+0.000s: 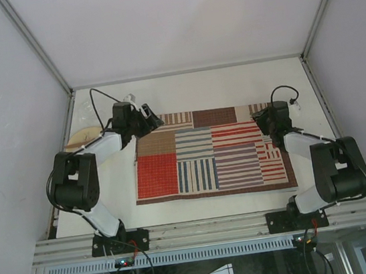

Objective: Set the dinner table for one person
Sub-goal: Flatten out the napkin at the center of the board.

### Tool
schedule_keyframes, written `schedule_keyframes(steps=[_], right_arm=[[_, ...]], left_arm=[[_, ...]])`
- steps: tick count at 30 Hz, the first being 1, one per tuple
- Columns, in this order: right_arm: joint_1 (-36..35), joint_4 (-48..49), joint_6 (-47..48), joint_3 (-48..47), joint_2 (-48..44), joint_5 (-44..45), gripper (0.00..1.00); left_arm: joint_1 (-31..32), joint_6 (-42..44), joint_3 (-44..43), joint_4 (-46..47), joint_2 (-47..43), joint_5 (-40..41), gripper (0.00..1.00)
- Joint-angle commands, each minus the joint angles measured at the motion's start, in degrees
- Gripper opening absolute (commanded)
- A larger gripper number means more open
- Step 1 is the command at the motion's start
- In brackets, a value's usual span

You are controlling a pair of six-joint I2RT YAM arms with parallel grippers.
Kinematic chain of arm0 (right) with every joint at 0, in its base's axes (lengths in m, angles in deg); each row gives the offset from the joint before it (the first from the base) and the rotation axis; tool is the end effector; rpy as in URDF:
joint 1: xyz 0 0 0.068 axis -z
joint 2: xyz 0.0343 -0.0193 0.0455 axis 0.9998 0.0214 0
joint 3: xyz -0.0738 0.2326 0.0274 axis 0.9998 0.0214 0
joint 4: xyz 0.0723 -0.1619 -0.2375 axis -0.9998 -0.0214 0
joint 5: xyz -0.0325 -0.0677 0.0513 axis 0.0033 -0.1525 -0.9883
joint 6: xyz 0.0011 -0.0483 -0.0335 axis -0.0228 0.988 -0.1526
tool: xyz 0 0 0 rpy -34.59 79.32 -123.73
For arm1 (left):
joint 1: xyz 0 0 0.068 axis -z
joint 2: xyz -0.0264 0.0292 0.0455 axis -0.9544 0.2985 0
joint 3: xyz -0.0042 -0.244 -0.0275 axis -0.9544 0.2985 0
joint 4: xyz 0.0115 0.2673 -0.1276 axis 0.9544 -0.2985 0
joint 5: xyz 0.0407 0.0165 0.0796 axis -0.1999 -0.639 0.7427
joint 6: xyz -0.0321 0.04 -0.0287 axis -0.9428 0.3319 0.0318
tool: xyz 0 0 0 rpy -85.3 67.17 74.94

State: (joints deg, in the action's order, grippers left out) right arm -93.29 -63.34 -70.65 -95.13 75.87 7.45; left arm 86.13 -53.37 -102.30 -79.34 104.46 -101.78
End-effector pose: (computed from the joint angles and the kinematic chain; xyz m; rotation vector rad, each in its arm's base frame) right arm 0.3164 0.0195 0.1097 1.1808 1.8955 0.5364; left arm 0.3810 -0.1024 0.1365 -0.2800 2.3209 -0.7164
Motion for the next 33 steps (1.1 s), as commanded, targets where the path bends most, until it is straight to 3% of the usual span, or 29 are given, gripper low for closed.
schedule_keyframes(steps=[1,9,15,21,25,33], right_arm=[[-2.64,4.42,-2.08,-2.66,2.08,-2.37,0.43],[-3.35,3.61,-1.62,-2.68,2.27,-5.75,0.43],[-6.94,2.33,2.52,-2.57,-2.47,-6.14,0.43],[-13.46,6.16,6.79,-1.84,-4.54,-13.02,0.42],[-19.89,14.31,9.48,1.52,-6.53,-15.76,0.42],[-25.36,29.93,14.09,7.26,-9.0,-22.91,0.42]], left_arm=[[-0.53,-3.01,2.86,4.2,-4.43,1.2,0.77],[-0.53,-7.11,18.38,2.04,-24.26,12.14,0.76],[-0.54,-6.13,23.61,-5.45,-37.9,17.74,0.77],[-0.53,-7.46,27.26,-6.72,-40.65,16.14,0.77],[-0.57,-6.02,27.2,-6.84,-37.88,15.17,0.78],[-1.1,3.28,21.59,-12.62,-31.46,12.27,0.77]])
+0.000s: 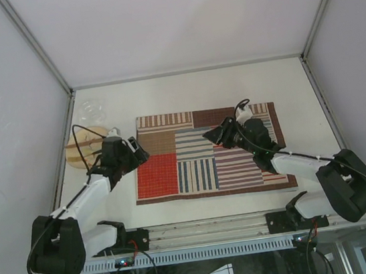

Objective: Set the dinner table for one person
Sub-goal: Flatten out the napkin at the center of the board.

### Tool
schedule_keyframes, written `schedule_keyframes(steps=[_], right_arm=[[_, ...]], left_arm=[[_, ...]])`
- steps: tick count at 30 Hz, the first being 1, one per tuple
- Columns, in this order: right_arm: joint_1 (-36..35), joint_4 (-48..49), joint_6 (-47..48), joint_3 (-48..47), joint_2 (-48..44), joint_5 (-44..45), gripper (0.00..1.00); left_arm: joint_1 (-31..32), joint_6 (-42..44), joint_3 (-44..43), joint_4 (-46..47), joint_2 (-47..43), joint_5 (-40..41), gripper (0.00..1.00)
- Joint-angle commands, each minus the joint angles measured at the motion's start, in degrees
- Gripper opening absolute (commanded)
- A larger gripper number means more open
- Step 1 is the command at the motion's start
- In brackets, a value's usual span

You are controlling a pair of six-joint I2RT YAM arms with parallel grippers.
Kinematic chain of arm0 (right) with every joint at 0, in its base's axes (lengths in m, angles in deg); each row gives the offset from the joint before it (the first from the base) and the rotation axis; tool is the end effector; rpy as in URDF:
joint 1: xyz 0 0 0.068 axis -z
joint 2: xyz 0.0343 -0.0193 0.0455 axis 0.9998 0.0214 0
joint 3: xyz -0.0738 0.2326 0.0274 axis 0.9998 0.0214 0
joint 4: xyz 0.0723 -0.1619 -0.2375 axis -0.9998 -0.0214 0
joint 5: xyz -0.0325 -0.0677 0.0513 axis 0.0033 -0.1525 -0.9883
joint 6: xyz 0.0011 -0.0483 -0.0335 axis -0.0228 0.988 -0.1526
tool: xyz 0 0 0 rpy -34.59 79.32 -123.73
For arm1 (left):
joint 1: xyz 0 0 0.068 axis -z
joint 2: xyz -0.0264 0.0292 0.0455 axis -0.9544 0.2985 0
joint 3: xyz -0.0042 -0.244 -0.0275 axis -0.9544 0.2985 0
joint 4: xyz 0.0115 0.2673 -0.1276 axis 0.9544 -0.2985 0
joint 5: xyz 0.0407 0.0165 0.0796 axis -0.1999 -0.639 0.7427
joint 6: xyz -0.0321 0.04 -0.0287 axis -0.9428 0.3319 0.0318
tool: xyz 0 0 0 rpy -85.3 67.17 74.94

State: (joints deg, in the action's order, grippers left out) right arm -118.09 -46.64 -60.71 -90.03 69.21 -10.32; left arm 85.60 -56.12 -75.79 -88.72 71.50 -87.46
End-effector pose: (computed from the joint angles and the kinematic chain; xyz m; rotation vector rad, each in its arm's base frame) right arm 0.2670 0.1587 0.1442 0.3116 2.0144 1.1435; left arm 0.2661 -0.0614 0.1402 -0.4858 2.3019 -0.4407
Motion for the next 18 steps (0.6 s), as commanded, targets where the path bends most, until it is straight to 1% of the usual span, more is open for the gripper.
schedule_keyframes(steps=[1,4,7,10,14,18], right_arm=[[-0.48,14.78,4.49,2.74,-2.68,-6.33,0.42],[-0.28,17.45,5.5,4.32,-4.43,-8.39,0.42],[0.7,17.08,5.22,5.12,-7.55,-10.08,0.42],[1.68,14.51,6.88,5.19,-11.57,-12.16,0.42],[2.35,9.52,9.83,5.3,-17.65,-12.47,0.41],[3.55,6.83,9.68,6.08,-22.85,-13.39,0.41]], left_arm=[[-0.7,6.95,-5.75,-4.52,1.97,-2.09,0.77],[-1.19,7.44,-6.54,-5.69,2.97,-2.57,0.77],[-1.42,8.35,-7.9,-8.36,4.03,0.54,0.77],[-1.78,9.22,-8.23,-8.47,4.23,3.12,0.77],[-2.69,8.14,-7.41,-5.44,7.06,0.0,0.77],[-2.75,7.27,-6.61,-2.87,9.49,-1.64,0.77]])
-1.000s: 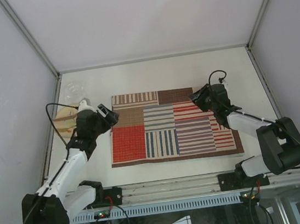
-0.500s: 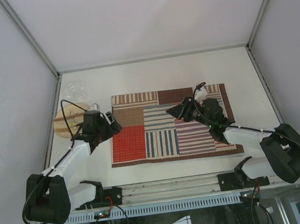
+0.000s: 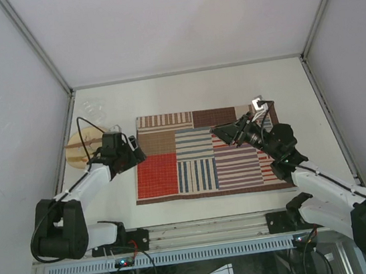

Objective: Set the dinner table for one person
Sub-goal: Flatten out the napkin at the center of the board.

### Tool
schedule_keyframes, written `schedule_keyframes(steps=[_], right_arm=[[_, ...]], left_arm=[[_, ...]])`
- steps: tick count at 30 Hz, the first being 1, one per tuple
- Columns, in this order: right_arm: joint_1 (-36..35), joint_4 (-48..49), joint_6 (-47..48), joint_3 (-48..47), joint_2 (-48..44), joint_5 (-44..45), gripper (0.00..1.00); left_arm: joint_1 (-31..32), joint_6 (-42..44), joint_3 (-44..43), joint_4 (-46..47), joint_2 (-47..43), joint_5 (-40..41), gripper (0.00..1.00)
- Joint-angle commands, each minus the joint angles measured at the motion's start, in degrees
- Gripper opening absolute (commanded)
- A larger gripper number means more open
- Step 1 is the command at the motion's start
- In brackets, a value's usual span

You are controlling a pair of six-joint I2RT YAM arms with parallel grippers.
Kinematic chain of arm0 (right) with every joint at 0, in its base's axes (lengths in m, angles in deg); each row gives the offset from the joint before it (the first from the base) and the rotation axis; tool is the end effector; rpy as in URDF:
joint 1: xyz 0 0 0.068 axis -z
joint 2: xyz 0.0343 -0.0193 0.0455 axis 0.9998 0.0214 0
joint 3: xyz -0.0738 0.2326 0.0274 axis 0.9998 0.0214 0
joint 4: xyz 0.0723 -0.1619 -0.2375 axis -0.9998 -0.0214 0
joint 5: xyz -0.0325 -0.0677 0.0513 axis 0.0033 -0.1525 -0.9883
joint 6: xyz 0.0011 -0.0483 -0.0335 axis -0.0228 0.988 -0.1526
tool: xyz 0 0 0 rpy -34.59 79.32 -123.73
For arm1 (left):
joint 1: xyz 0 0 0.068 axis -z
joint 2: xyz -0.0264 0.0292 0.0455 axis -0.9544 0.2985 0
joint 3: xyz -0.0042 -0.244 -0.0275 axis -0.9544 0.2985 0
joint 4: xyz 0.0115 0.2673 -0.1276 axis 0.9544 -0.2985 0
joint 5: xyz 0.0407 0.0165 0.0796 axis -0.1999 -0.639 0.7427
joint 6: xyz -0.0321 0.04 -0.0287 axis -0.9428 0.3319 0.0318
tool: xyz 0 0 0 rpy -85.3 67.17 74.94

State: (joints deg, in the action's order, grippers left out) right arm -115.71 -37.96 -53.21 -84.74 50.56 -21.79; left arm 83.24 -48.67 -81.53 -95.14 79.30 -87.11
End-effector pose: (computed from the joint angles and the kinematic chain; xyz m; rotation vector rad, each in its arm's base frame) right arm 0.2373 0.1383 0.2169 -0.0523 1.6381 1.3015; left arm 0.2815 -0.0526 0.1305 -0.4072 2.4490 -0.2986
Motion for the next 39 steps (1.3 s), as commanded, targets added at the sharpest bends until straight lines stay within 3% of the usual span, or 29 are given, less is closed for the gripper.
schedule_keyframes(steps=[1,11,24,39], right_arm=[[1.7,-1.72,1.7,1.21,-5.21,-2.58,0.41],[4.75,-3.71,0.56,2.69,-11.09,-6.61,0.41],[5.5,1.04,-1.41,3.53,-7.17,-7.49,0.4],[4.88,1.71,-3.33,4.09,-4.87,-3.89,0.4]], left_arm=[[-0.4,-0.07,-0.97,3.51,2.62,-1.9,0.77],[-0.36,0.32,-1.44,5.7,7.09,-2.4,0.77],[-0.39,2.29,-4.64,4.95,10.71,-1.98,0.77],[-0.39,1.26,-1.43,8.17,9.22,-8.0,0.76]])
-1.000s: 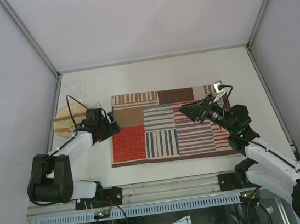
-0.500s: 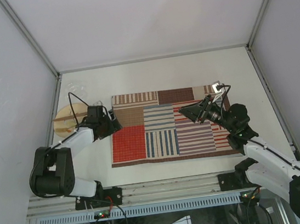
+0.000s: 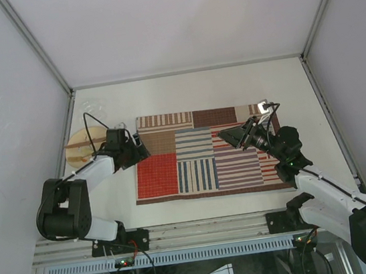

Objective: Set the dinner table for one person
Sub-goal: Flatten out the napkin at the center of the board.

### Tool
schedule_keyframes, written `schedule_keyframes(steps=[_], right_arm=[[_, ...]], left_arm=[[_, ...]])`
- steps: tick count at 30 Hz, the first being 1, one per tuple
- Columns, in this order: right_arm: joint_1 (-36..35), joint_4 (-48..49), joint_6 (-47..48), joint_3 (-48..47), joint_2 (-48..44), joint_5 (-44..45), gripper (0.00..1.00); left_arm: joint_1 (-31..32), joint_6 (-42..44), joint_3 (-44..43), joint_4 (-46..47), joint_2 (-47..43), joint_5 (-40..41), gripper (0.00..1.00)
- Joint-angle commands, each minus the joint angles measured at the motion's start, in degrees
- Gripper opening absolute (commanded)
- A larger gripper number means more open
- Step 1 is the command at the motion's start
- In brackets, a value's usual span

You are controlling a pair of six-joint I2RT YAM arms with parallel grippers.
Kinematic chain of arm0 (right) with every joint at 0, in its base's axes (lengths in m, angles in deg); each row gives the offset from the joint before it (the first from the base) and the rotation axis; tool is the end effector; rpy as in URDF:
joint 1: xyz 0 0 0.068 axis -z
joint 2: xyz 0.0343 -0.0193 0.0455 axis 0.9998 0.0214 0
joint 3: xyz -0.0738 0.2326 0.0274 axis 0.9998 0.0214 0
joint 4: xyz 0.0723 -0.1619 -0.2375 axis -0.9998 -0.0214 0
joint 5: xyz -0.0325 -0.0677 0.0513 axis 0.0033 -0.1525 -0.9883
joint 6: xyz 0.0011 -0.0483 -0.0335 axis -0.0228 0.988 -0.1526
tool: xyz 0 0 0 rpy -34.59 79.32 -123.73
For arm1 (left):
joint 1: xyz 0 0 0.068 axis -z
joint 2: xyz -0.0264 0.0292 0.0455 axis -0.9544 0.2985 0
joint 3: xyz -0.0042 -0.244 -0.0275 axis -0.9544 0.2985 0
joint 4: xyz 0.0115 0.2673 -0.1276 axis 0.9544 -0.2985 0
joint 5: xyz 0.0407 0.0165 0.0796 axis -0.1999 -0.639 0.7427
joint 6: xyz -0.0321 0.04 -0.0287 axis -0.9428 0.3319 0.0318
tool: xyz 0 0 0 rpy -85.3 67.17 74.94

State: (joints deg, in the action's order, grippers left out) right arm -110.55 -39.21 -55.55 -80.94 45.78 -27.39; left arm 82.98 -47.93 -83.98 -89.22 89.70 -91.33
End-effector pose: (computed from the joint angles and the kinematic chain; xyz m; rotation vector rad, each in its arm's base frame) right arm 0.2325 0.1140 0.2096 -0.0300 1.6552 1.3303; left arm 0.3006 -0.0580 0.1018 -0.3736 2.5021 -0.3680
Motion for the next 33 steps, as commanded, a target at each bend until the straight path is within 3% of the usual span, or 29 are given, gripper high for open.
schedule_keyframes(steps=[1,5,8,10,14,17,22,33], right_arm=[[-0.35,2.77,-1.0,0.3,-0.07,1.78,0.4],[-0.23,1.46,-0.44,0.31,-0.65,2.72,0.4],[-0.04,0.55,-0.18,0.29,-1.02,3.28,0.4],[0.0,0.22,0.04,0.31,-0.95,3.44,0.4],[0.17,-0.72,0.1,0.29,-0.3,3.73,0.4],[0.16,-1.5,0.06,0.3,0.01,3.86,0.39],[0.16,-2.81,0.28,0.27,-0.15,4.46,0.38],[-3.34,-11.35,6.33,-1.72,0.94,5.73,0.37]], left_arm=[[-0.13,0.41,1.11,2.31,-1.32,-3.94,0.76],[-0.09,-0.06,1.04,2.52,-2.3,-4.92,0.75],[-0.11,-0.64,0.75,2.79,-3.34,-5.81,0.68],[-0.13,-0.94,0.33,3.05,-3.9,-6.4,0.57],[-0.14,-1.99,-0.51,3.2,-5.03,-6.72,0.18],[-0.12,-2.3,-1.89,2.41,-4.93,-6.93,0.05],[-0.13,-3.69,-4.53,2.68,-3.52,-8.5,0.02],[0.06,-8.42,-14.47,4.2,1.59,-12.23,0.08]])
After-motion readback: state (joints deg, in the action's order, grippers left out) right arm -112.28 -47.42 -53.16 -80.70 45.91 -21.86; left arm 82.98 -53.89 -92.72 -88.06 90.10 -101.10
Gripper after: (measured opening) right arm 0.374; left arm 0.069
